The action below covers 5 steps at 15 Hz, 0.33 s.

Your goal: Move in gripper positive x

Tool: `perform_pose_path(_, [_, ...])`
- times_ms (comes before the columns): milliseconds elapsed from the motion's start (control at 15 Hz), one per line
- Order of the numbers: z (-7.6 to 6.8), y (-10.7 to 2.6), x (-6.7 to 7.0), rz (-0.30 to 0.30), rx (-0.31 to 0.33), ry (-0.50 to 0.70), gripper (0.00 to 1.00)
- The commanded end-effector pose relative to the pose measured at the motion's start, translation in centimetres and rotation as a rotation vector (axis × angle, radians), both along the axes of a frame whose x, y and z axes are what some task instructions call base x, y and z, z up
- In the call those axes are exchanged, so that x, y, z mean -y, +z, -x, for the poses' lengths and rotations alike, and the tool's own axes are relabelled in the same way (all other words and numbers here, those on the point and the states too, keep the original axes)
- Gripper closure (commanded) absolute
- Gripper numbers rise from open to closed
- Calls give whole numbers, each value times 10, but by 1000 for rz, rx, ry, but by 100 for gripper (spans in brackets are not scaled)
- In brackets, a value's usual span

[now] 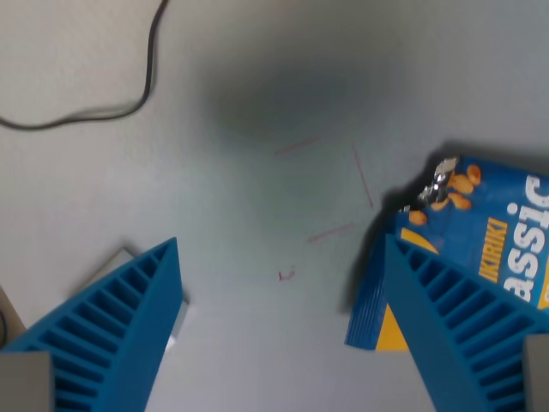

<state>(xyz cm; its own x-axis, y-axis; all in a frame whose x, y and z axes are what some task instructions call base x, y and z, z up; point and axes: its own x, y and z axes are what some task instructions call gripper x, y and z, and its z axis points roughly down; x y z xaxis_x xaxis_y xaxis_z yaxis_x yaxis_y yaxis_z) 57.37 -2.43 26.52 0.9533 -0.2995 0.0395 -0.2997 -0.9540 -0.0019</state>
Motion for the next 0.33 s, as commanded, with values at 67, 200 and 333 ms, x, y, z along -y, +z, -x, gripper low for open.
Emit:
perform_pose_path(67, [-18, 2, 7, -6, -45, 15, 0])
perform_pose_path(200, [-27, 2, 10, -6, -45, 15, 0])
perform_pose_path(333, [-37, 2, 13, -6, -45, 15, 0])
